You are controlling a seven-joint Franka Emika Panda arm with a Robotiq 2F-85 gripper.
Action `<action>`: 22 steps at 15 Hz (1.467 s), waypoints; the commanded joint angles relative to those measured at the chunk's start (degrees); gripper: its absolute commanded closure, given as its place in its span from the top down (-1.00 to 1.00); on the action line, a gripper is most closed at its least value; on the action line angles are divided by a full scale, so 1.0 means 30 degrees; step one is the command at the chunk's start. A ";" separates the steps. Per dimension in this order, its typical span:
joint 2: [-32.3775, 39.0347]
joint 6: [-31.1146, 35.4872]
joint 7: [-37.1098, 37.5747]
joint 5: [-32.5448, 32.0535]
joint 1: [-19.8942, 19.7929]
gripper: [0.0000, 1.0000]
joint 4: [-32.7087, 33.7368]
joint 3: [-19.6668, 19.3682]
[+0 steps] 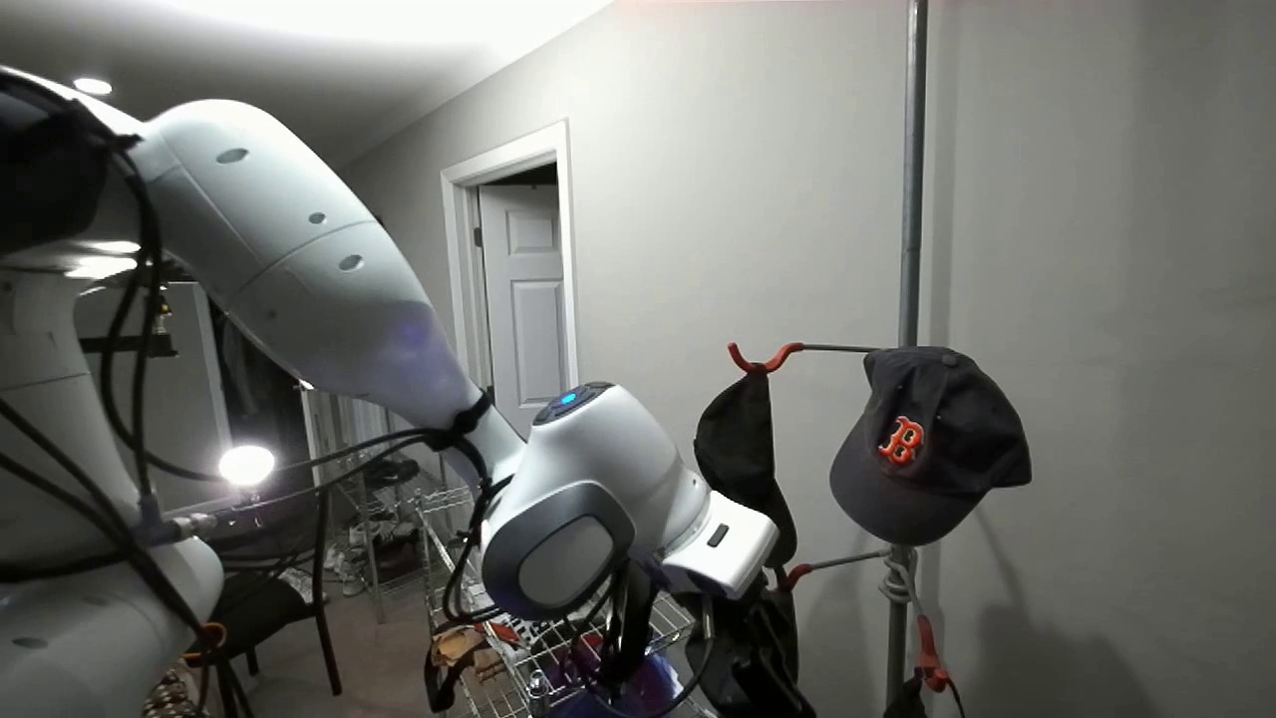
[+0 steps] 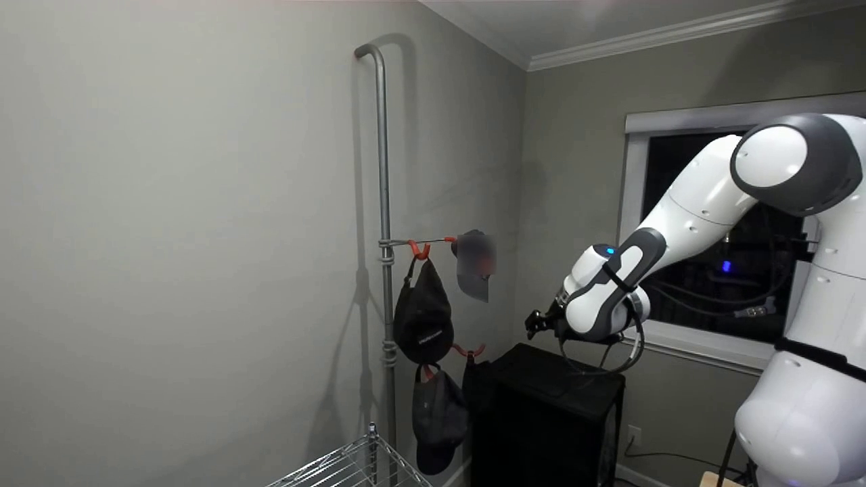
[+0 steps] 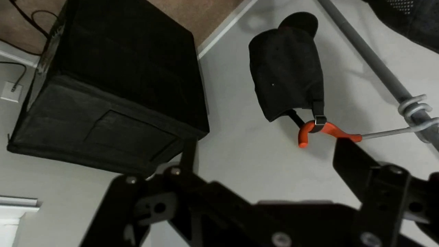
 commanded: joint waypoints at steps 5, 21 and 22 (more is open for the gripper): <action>0.6801 0.5555 -0.0638 0.2046 0.1239 1.00 0.1805 -0.0858; 1.5532 0.3964 -0.1409 0.6648 0.2541 1.00 1.1753 0.0660; 1.5969 0.4167 -0.1482 0.6626 0.2483 1.00 1.2122 0.0744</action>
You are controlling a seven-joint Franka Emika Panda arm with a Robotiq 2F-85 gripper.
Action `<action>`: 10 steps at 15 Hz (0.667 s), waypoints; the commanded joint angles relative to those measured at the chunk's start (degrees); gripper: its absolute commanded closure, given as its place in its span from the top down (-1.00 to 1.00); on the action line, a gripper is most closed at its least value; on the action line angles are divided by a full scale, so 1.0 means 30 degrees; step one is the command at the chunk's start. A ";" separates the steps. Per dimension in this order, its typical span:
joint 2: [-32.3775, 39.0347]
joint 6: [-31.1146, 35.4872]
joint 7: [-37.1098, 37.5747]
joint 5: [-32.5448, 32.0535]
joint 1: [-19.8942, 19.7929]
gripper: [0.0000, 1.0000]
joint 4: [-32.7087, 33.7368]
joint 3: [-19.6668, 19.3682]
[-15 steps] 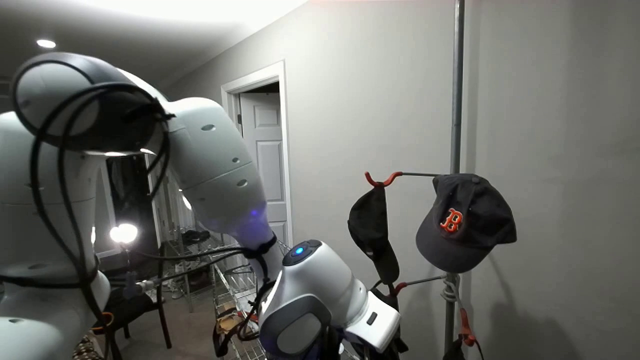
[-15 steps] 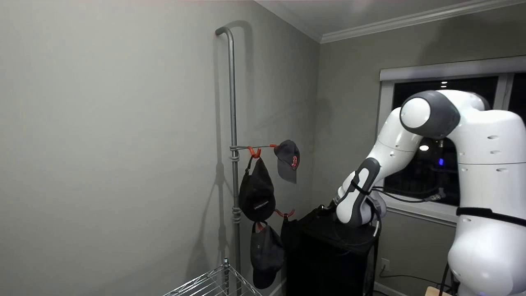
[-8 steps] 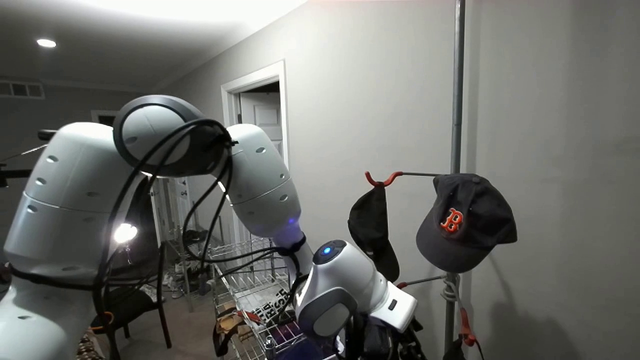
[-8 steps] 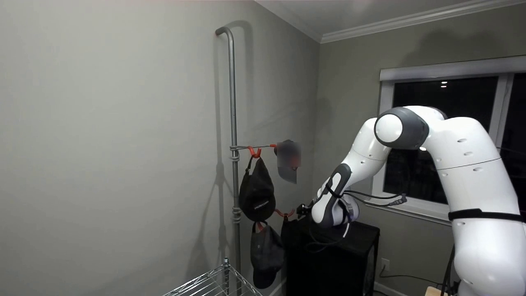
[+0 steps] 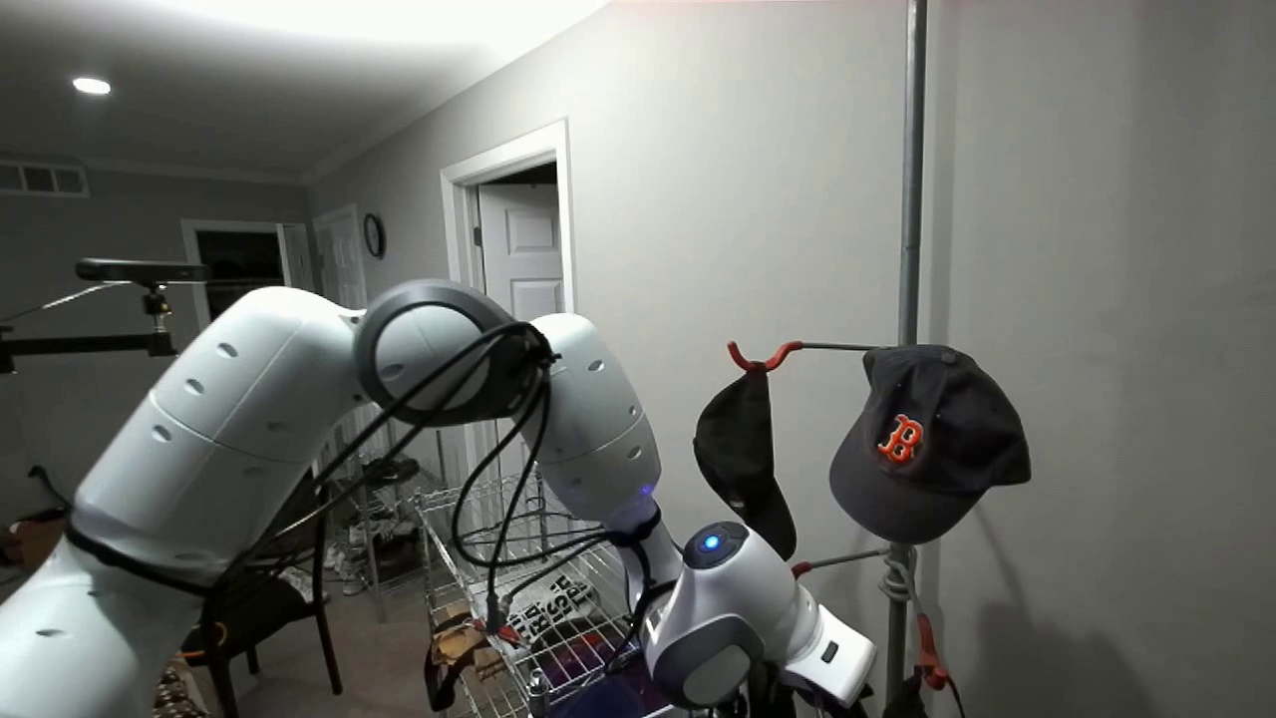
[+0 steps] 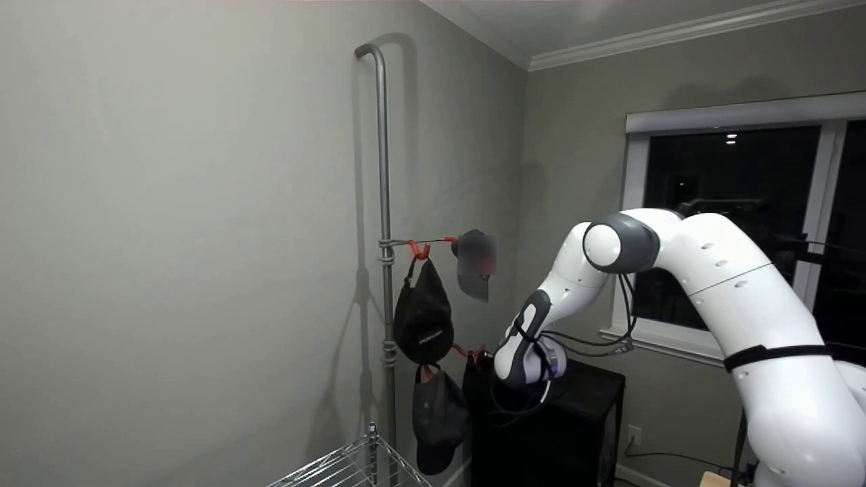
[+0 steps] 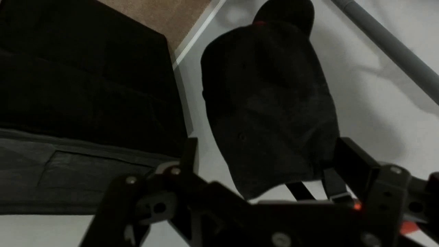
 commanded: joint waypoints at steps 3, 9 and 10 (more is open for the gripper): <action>0.2031 0.0459 -0.1165 0.0414 -0.0827 1.00 0.2210 0.0998; 0.3163 0.1257 -0.1677 0.0635 -0.0479 1.00 0.4089 0.0709; 0.3453 0.1358 -0.1798 0.0705 -0.0262 1.00 0.4534 0.0456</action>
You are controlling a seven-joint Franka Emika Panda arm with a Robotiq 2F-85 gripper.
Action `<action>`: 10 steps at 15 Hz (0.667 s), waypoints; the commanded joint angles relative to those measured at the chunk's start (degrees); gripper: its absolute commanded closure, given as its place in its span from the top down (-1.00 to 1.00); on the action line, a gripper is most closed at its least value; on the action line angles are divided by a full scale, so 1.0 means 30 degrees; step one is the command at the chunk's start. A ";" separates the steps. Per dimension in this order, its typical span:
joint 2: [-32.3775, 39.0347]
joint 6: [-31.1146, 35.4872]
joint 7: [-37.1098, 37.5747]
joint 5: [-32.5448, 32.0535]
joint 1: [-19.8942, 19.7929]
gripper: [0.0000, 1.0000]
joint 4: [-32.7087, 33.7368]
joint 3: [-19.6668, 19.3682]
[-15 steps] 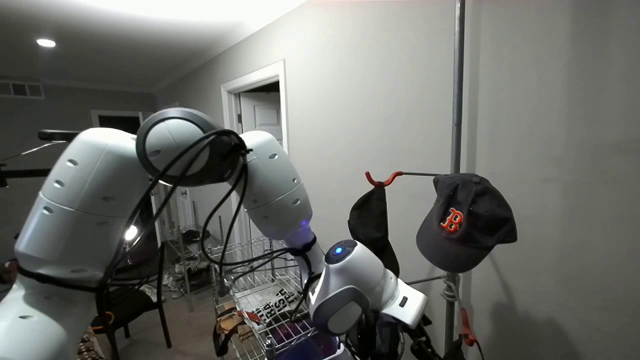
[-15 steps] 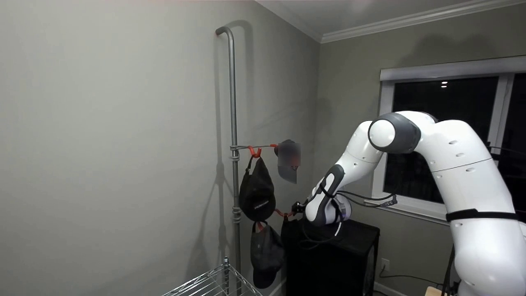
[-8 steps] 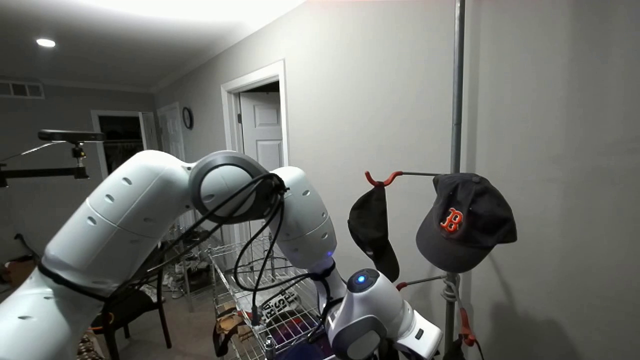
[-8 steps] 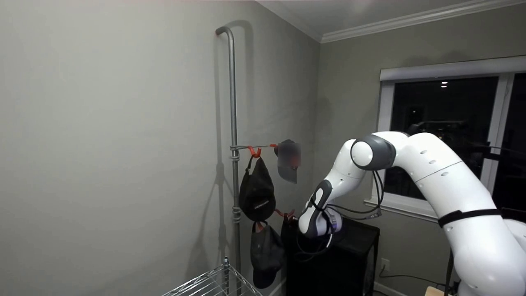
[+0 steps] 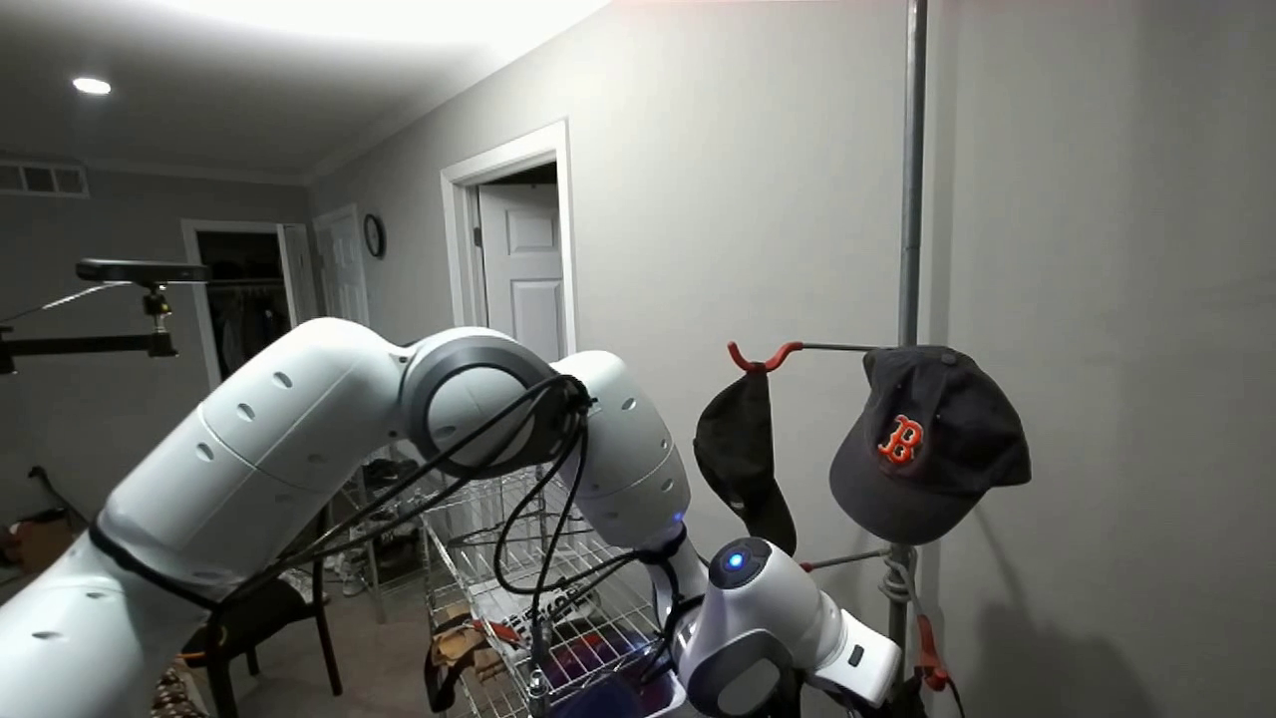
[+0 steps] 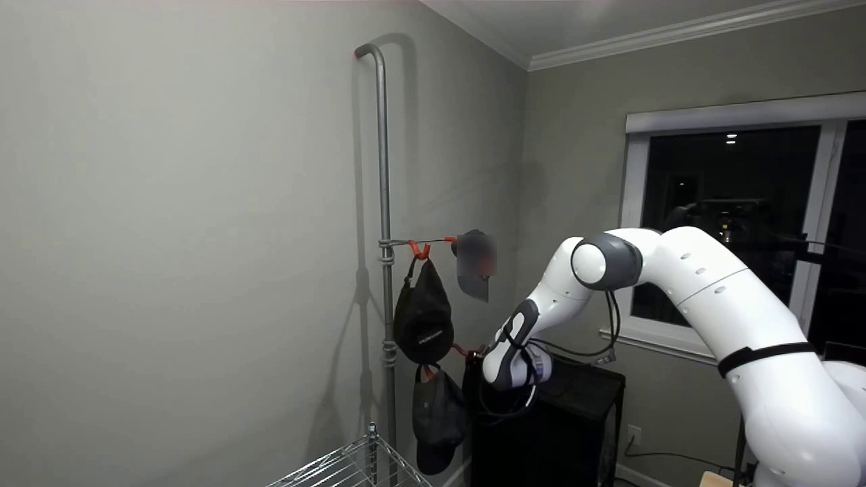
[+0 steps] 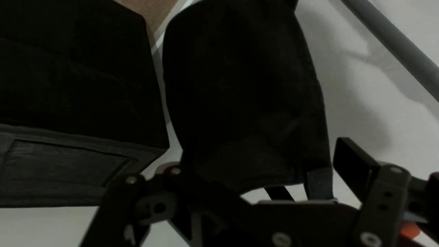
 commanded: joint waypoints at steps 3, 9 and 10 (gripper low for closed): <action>0.1621 0.0553 -0.1403 0.0772 0.0498 1.00 0.2478 -0.0697; 0.3111 0.0425 -0.1944 0.0655 0.0919 1.00 0.4567 -0.0996; 0.3193 0.0426 -0.1999 0.0606 0.0872 0.50 0.4663 -0.0860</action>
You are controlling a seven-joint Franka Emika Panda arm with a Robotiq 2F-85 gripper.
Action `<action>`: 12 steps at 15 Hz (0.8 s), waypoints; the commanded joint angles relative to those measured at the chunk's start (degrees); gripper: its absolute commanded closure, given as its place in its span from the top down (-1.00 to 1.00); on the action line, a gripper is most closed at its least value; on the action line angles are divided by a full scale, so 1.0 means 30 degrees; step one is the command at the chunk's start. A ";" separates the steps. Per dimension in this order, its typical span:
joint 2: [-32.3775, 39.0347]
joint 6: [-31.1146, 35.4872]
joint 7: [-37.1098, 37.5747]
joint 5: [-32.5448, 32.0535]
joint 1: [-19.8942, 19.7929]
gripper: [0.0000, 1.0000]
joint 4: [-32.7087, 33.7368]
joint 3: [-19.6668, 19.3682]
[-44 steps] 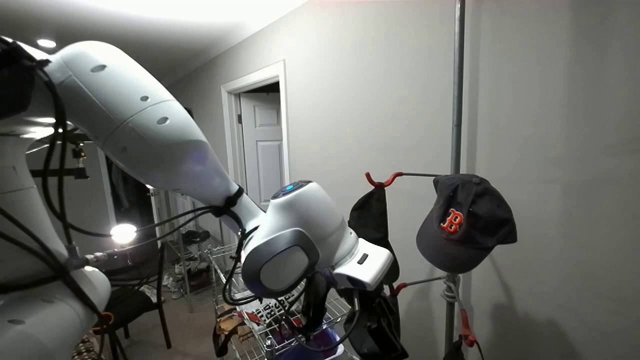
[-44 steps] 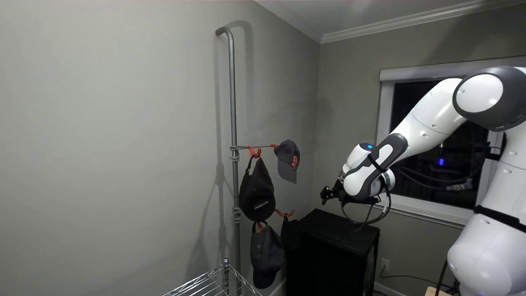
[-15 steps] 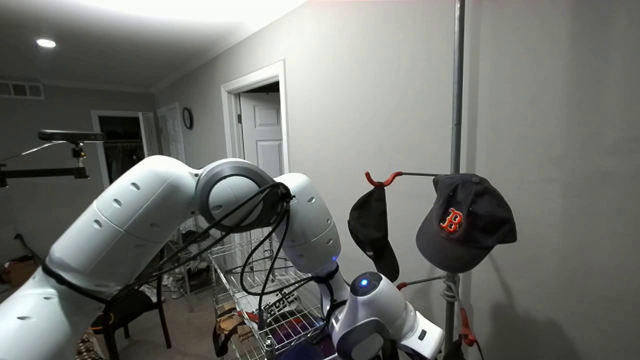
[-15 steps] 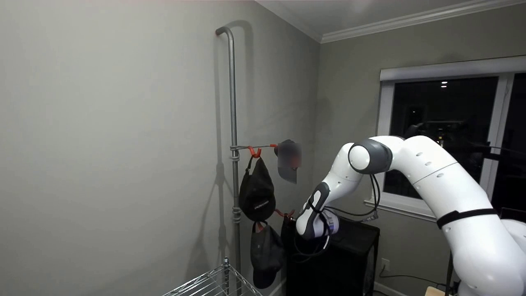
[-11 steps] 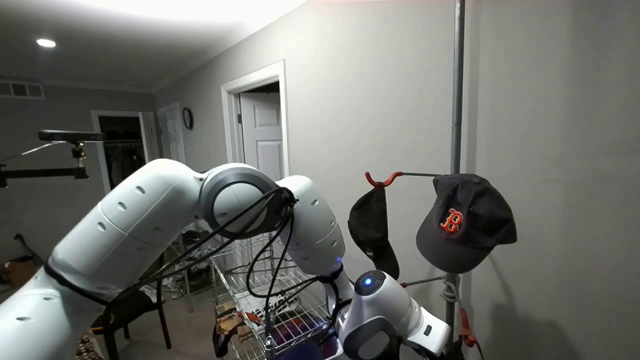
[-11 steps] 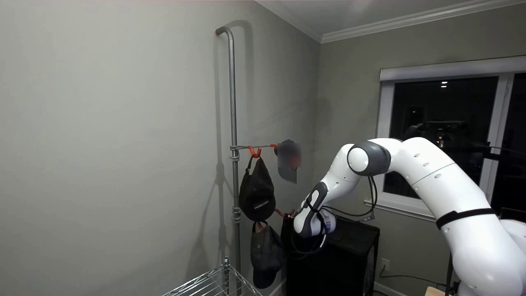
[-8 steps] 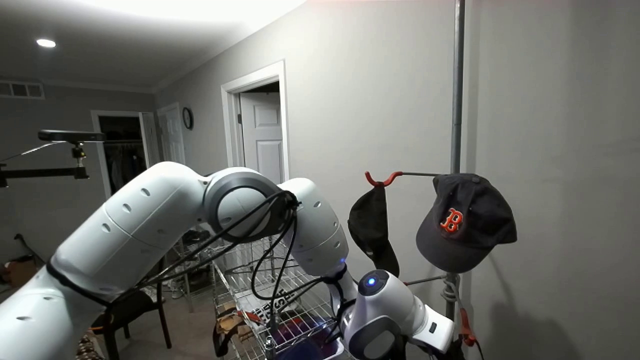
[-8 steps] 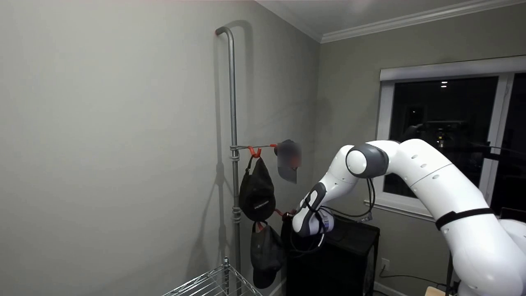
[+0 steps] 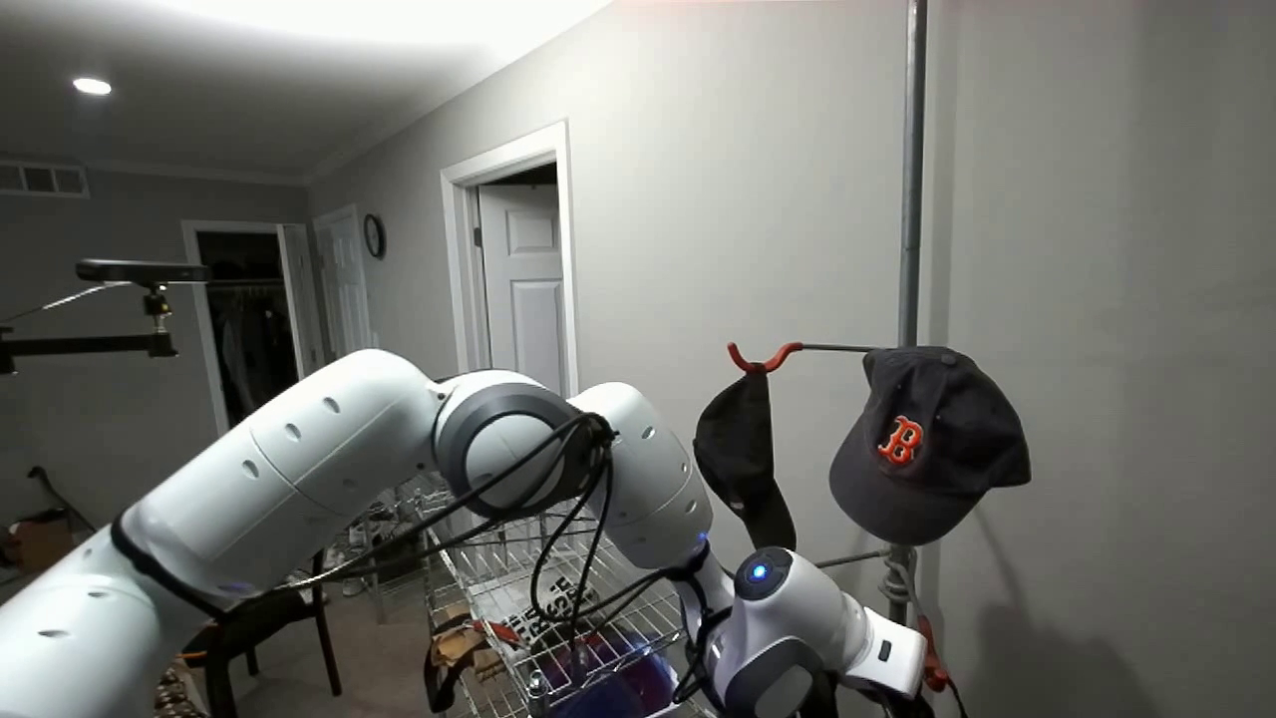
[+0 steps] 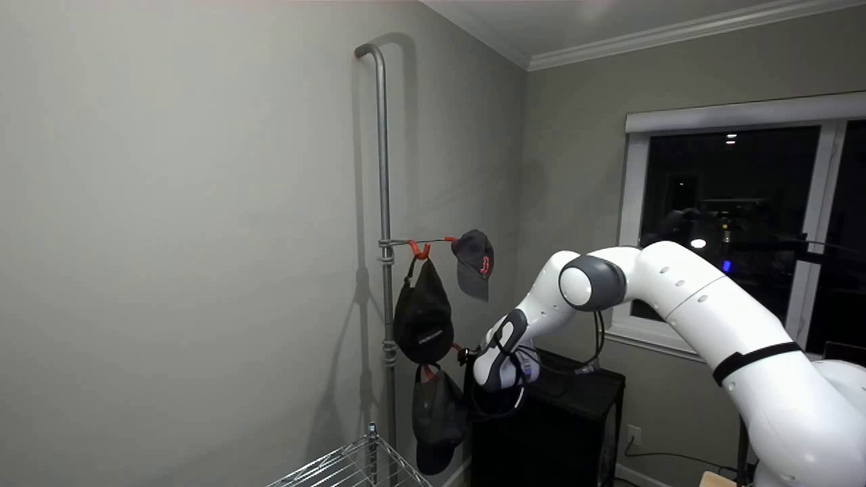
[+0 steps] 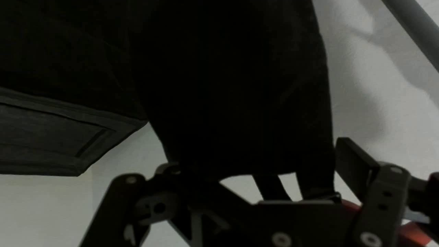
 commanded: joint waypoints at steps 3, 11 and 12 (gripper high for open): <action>0.0676 0.0188 -0.1082 0.0615 0.0078 0.20 0.0754 0.0229; -0.1296 0.0177 -0.1178 0.0548 -0.0080 -0.84 -0.1959 0.0321; -0.1857 0.0165 -0.1185 0.0603 0.0008 -0.95 -0.2677 0.0252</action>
